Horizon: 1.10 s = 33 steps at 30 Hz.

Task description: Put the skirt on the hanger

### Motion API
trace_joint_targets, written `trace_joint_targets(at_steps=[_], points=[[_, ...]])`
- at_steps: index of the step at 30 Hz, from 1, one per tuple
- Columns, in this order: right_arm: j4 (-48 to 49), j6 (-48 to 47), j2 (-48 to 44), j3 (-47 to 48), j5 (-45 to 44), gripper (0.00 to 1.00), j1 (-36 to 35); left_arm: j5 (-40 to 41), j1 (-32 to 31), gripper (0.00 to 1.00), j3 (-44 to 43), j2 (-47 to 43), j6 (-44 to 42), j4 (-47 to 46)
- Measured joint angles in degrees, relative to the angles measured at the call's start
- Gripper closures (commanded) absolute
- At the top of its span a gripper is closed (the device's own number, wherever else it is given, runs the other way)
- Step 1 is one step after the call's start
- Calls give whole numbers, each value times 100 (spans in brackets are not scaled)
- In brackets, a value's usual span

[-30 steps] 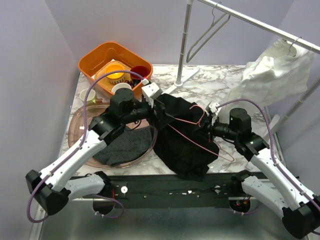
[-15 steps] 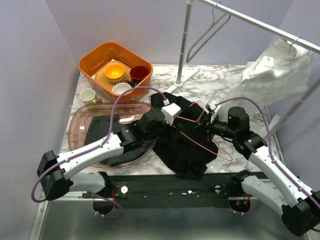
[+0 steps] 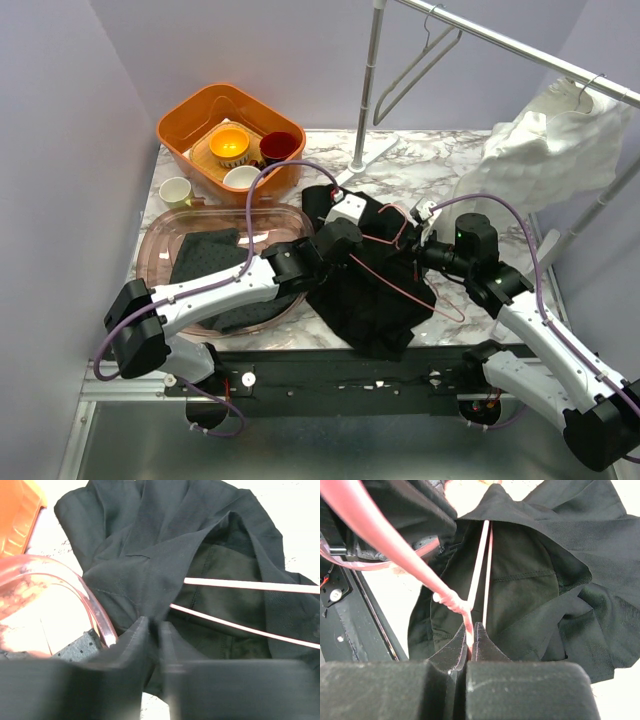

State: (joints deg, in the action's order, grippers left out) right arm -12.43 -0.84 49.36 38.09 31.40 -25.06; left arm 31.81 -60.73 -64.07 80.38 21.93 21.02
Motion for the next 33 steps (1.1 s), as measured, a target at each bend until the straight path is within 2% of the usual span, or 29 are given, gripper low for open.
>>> trace_joint_targets(at_steps=[5, 6, 16, 17, 19, 20, 22, 23, 26, 27, 33], points=[[11, 0, 0, 0, 0, 99, -2, -50, -4, 100, -2, 42, -173, 15], [20, 0, 0, 0, 0, 99, 0, -166, -4, 100, -11, 37, -229, 11], [81, -4, -44, 0, -28, 100, 0, -2583, 0, 100, -284, -483, -363, -37], [81, -7, -74, 0, -33, 99, 0, -2771, -2, 97, -326, -529, -363, -46], [81, -52, -240, 0, -37, 99, 0, -3049, -4, 69, -380, -597, -378, -46], [81, -85, -372, 0, -22, 99, 0, -3150, -4, 51, -398, -619, -411, -39], [81, -153, -522, 0, 15, 99, 0, -3451, -2, 37, -446, -634, -566, 13], [81, -192, -562, 2, 55, 99, 0, -3582, 0, 23, -472, -634, -682, 66], [79, -308, -562, 2, 170, 99, 0, -3825, 26, 4, -629, -686, -1307, 439], [79, -356, -551, 0, 214, 100, 0, -3838, 31, 1, -673, -713, -1447, 544], [74, -601, -525, 13, 407, 99, 0, -3615, 168, 1, -789, -1539, -3403, 828]])
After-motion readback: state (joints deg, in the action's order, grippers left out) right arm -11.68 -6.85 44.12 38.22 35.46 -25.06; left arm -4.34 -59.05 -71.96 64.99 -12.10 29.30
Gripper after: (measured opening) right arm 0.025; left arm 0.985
